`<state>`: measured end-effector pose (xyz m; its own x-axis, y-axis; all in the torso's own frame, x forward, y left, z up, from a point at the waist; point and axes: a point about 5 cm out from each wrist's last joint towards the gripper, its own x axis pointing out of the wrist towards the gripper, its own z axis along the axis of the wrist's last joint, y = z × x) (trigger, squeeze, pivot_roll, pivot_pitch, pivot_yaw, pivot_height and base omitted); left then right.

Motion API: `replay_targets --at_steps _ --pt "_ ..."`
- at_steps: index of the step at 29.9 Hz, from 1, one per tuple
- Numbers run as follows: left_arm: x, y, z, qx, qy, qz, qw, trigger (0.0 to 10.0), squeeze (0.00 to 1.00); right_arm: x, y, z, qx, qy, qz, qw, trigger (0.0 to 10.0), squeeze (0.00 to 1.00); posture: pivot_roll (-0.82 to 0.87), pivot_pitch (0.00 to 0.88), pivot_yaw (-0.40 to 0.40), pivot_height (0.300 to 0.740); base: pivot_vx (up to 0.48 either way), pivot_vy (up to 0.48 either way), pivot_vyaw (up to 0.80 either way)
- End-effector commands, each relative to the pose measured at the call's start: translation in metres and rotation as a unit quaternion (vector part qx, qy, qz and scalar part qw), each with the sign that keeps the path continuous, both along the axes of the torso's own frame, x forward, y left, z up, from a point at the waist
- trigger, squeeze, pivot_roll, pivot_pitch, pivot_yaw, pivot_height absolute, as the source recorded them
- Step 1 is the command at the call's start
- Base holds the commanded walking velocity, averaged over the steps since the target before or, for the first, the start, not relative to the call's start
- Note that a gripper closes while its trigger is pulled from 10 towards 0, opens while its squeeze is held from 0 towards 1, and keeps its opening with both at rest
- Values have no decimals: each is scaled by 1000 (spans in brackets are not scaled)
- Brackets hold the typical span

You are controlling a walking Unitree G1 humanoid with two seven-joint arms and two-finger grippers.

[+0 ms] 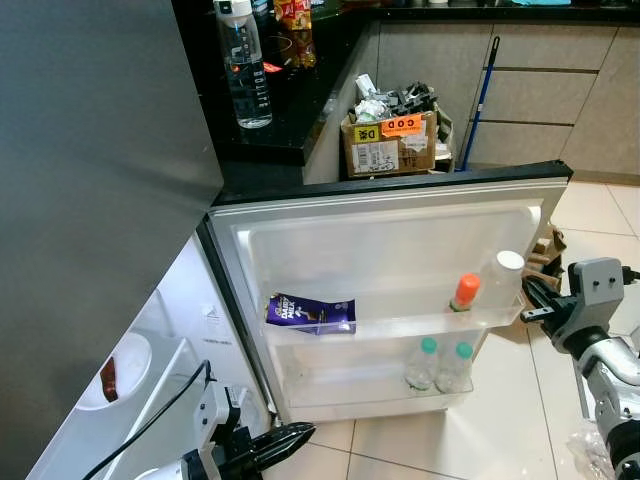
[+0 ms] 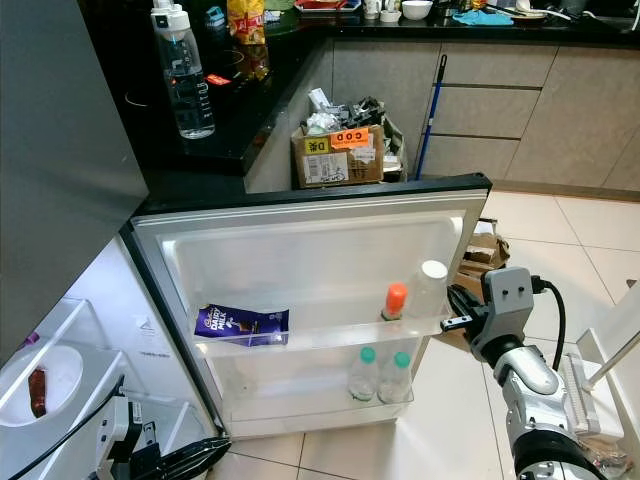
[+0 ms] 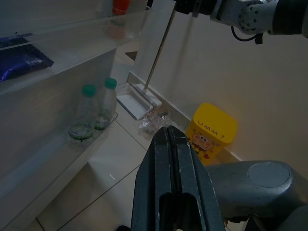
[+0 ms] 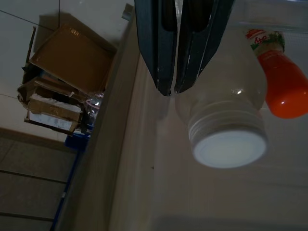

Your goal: Restocking fridge

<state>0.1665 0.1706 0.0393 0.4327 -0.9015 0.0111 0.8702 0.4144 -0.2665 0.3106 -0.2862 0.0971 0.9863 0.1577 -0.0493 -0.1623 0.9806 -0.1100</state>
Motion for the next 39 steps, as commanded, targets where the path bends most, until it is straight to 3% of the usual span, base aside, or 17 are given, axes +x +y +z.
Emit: replay_targets --at_steps 1,9,21,32,34,35,37,39 --pt "0 4 3 10 -2 -6 1000 10000 0 4 10 -3 -2 4 13 1000 10000 0 -8 21 42 740 0 0 0" --pt "0 3 3 9 -3 -8 1000 10000 0 12 19 -1 -4 0 16 1000 10000 0 -3 23 40 740 0 0 0" --pt "1 2 4 7 -3 -8 1000 10000 0 -2 -2 -6 1 3 -14 1000 10000 0 -7 17 34 740 0 0 0" --pt "1 1 2 6 -2 -11 1000 10000 0 -30 -4 -14 37 23 127 991 10000 0 -15 9 34 740 0 0 0" --pt "1 1 2 6 -1 -12 1000 10000 0 -46 5 -26 58 63 197 977 10000 0 -15 9 34 740 0 0 0" --pt "1 1 2 6 -1 -12 1000 10000 0 -46 5 -26 58 63 197 977 10000 0 -15 9 34 740 0 0 0" --pt "2 1 1 5 -1 -13 1000 10000 0 -64 12 -45 77 118 250 958 10000 0 -23 7 37 740 0 0 0" --pt "2 1 1 5 0 -13 1000 10000 0 -71 13 -55 79 142 254 953 10000 0 -23 7 37 740 0 0 0"
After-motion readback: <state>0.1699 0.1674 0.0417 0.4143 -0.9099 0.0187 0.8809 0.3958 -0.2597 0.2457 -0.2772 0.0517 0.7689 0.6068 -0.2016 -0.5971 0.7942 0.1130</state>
